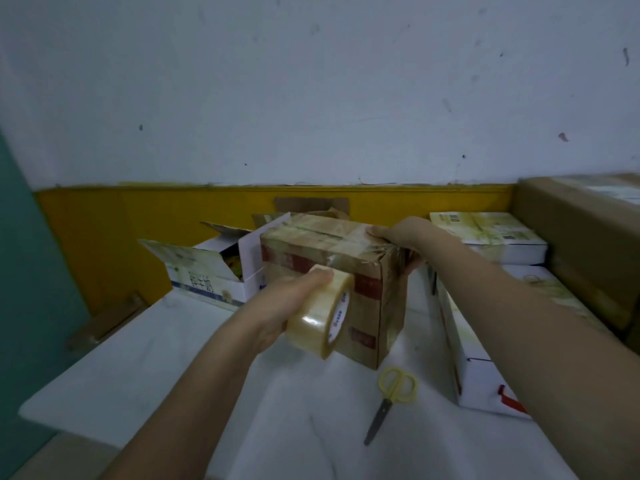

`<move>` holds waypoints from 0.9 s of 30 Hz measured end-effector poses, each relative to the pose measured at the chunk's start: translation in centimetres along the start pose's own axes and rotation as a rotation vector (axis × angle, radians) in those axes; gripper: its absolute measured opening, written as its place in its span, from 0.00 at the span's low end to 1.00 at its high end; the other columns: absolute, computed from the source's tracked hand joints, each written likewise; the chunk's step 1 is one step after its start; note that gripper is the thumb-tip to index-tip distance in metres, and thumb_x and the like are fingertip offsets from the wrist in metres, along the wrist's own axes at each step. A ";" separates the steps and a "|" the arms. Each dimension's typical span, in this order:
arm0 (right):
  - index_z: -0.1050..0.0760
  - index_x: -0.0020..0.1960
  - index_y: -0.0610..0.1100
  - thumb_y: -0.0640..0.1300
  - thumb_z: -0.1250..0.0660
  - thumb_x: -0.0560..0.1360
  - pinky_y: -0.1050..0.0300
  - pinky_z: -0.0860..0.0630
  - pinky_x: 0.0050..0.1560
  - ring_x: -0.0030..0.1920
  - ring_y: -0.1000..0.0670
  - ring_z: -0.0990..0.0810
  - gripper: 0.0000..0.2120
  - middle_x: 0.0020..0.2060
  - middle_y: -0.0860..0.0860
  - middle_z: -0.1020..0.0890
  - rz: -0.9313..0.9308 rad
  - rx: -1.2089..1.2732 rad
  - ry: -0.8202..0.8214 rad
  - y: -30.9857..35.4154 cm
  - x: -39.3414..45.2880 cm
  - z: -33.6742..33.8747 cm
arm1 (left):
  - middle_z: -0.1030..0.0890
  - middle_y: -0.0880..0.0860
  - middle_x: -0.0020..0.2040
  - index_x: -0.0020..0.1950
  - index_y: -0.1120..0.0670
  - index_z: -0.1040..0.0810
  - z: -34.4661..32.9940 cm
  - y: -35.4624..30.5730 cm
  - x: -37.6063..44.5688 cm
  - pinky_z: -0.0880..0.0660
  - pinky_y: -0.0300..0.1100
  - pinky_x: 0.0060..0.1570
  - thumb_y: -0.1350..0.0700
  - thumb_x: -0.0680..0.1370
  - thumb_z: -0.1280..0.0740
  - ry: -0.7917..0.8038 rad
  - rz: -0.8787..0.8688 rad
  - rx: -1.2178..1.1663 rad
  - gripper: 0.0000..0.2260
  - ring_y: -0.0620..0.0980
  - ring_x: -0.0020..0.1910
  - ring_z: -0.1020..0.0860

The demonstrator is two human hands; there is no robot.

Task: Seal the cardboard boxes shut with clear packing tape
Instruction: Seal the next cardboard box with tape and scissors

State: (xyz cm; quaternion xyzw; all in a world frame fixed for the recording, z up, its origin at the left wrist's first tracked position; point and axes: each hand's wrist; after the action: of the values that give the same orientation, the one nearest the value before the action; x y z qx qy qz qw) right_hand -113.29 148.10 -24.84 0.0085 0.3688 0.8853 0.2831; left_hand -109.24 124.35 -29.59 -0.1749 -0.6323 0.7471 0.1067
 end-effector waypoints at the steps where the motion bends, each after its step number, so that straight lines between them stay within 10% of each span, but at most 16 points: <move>1: 0.28 0.61 0.33 0.70 0.39 0.75 0.44 0.16 0.39 0.35 0.37 0.16 0.38 0.56 0.33 0.20 0.025 -0.001 -0.062 -0.6 -0.1 -0.1 | 0.13 0.54 0.51 0.58 0.52 0.18 -0.5 0.2 0.2 0.20 0.52 0.60 0.44 0.77 0.28 -0.002 0.013 0.026 0.15 0.54 0.52 0.15; 6: 0.26 0.44 0.42 0.53 0.46 0.83 0.54 0.33 0.32 0.36 0.43 0.26 0.19 0.36 0.47 0.23 0.461 -0.283 -0.693 -6.9 -4.0 -1.7 | 0.16 0.50 0.60 0.56 0.46 0.18 -0.6 1.0 0.9 0.26 0.56 0.67 0.32 0.69 0.27 -0.052 -0.014 0.105 0.24 0.54 0.59 0.19; 10: 0.23 0.51 0.46 0.43 0.40 0.80 0.50 0.22 0.40 0.46 0.45 0.20 0.07 0.46 0.48 0.20 0.791 -0.802 -0.171 -10.3 -7.4 -4.9 | 0.18 0.52 0.56 0.58 0.50 0.23 -0.7 0.4 1.4 0.24 0.56 0.63 0.38 0.75 0.28 -0.065 -0.041 0.176 0.19 0.54 0.55 0.19; 14: 0.25 0.64 0.41 0.33 0.38 0.78 0.53 0.25 0.46 0.54 0.44 0.19 0.16 0.57 0.46 0.21 0.650 -1.025 0.224 -12.3 -7.9 -7.8 | 0.13 0.58 0.48 0.54 0.56 0.16 -1.2 -0.2 2.2 0.19 0.53 0.54 0.47 0.79 0.30 -0.001 -0.035 0.192 0.13 0.59 0.48 0.15; 18: 0.23 0.54 0.43 0.36 0.38 0.75 0.56 0.28 0.43 0.48 0.45 0.20 0.10 0.51 0.47 0.20 0.701 -0.954 0.261 -14.0 -7.2 -9.1 | 0.14 0.58 0.38 0.51 0.60 0.18 -1.4 -0.5 2.4 0.20 0.41 0.35 0.53 0.82 0.34 0.029 -0.008 0.129 0.11 0.51 0.31 0.17; 27: 0.25 0.46 0.45 0.47 0.34 0.77 0.60 0.37 0.30 0.35 0.51 0.29 0.06 0.36 0.53 0.27 0.668 -1.059 0.301 -13.3 -9.2 -5.6 | 0.15 0.62 0.44 0.52 0.63 0.18 -0.9 -0.5 3.0 0.21 0.43 0.39 0.53 0.82 0.35 0.123 0.064 0.051 0.13 0.51 0.31 0.20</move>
State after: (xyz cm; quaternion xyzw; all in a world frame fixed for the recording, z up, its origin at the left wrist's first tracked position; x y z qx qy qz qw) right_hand -100.28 147.39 -35.85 -0.1422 -0.1052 0.9795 -0.0968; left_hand -111.68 126.43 -29.64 -0.2378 -0.5994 0.7539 0.1257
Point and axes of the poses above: each hand's wrist, its own x-axis towards the middle knuckle, its own z-axis out of the back of the hand, y = z × x
